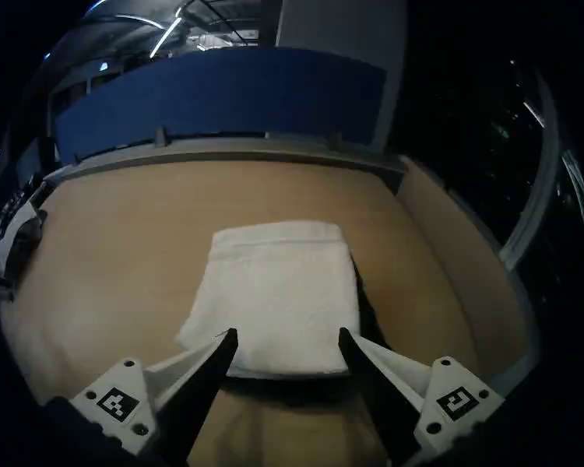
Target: Fold towel
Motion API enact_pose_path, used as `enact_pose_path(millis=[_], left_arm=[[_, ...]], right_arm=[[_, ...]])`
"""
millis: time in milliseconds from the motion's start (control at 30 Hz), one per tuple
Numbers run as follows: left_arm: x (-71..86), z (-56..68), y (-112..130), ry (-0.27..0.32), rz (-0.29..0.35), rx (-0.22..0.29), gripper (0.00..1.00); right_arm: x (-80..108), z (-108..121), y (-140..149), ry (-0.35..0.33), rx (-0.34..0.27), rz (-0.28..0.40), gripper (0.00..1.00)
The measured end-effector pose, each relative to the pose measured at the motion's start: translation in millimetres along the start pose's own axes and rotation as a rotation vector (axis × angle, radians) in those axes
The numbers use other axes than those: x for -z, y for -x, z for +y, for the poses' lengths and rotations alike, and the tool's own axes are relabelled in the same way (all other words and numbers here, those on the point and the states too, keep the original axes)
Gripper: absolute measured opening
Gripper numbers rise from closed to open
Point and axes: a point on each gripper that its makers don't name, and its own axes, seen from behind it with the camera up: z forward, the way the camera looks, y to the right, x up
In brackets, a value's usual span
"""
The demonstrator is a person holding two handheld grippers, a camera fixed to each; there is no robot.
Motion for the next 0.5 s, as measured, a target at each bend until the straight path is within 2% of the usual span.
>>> enact_pose_path(millis=[200,500], left_arm=[[2.5,0.1,-5,0.005,0.023,0.003,0.94],[6.9,-3.0,-11,0.013,0.053,-0.004,0.94]], right_arm=[[19.4,-11,-25,-0.017,-0.014,0.065,1.00],[35.7,-37,-32,-0.064,-0.015,0.089,1.00]])
